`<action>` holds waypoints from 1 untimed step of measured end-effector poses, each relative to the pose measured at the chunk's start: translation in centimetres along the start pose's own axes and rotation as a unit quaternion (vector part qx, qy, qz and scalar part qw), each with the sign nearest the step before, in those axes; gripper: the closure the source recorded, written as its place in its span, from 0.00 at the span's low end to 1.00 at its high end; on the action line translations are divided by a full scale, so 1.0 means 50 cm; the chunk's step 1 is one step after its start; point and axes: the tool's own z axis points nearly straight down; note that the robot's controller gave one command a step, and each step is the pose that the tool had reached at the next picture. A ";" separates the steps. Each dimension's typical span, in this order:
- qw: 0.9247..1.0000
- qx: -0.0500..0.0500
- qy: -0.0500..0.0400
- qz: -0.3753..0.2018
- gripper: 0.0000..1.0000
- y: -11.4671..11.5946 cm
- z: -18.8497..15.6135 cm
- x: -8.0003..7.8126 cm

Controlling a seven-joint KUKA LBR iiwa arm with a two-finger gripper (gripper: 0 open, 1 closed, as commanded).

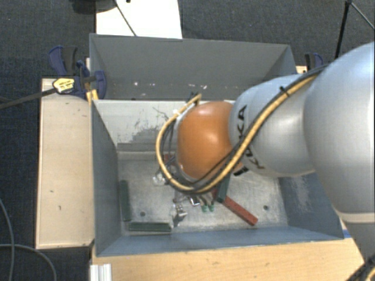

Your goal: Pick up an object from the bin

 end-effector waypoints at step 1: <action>1.000 -0.001 0.007 0.002 0.00 0.006 0.082 0.004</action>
Offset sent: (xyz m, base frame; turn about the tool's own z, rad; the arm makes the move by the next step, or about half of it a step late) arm -0.0094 0.0158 -0.0268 0.1990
